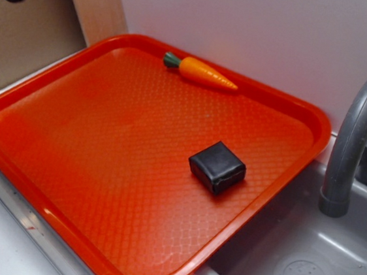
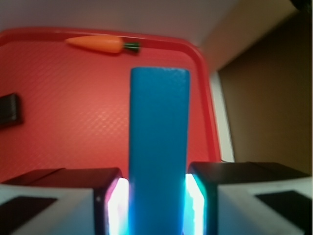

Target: Grab the blue block.

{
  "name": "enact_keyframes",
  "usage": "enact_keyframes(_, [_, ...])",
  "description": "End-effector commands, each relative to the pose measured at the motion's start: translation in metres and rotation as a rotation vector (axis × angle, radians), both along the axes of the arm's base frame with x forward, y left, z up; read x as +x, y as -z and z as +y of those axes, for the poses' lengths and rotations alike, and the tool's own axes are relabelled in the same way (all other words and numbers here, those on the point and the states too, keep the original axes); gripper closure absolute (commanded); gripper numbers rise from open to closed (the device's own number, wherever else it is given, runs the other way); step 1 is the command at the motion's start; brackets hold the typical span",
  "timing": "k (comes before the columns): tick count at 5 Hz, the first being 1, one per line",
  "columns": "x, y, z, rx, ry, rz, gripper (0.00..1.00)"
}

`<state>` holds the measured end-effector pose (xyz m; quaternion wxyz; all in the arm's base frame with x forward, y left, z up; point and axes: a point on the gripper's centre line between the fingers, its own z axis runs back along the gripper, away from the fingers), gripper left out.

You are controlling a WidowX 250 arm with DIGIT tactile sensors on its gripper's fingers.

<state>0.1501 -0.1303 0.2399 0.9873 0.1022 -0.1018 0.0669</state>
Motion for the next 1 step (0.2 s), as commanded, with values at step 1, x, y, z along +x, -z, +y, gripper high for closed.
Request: enact_keyframes(1, [-0.0280, 0.0036, 0.0098, -0.068, -0.146, -0.045, 1.00])
